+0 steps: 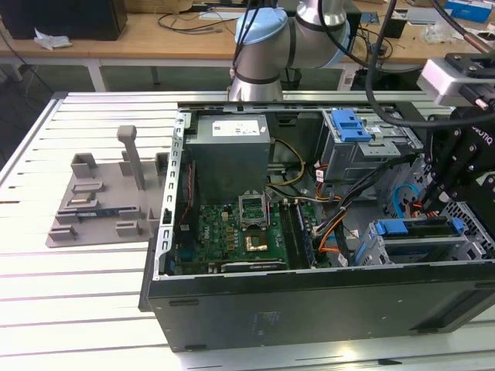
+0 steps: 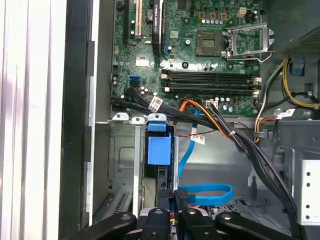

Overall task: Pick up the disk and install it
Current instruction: 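Insert the second disk wire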

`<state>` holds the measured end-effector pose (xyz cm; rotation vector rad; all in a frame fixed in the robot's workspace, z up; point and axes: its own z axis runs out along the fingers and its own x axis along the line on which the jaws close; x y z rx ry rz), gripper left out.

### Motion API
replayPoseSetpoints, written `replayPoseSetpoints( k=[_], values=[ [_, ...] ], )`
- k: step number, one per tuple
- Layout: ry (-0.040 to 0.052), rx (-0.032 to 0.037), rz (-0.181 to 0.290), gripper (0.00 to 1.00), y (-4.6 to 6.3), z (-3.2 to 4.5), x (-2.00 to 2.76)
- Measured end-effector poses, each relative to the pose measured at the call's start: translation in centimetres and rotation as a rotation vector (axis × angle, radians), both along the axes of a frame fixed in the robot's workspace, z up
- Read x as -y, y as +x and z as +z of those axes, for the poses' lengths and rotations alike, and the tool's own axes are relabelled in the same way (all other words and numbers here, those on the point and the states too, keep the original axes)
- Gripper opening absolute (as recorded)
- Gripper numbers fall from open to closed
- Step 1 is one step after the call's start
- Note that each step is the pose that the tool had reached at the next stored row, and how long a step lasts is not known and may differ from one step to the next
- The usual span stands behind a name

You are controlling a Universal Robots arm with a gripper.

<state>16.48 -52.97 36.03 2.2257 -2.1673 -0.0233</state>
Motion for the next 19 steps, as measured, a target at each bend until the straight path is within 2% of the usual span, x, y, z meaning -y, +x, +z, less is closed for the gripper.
replayPoseSetpoints(
  k=[9, 19],
  values=[
    [-0.0004, -0.0001, 0.013, 0.16, 0.0, -1.05, 0.10],
    [-0.0014, -0.0002, 0.022, 0.16, 0.0, -1.58, 0.24]
  ],
)
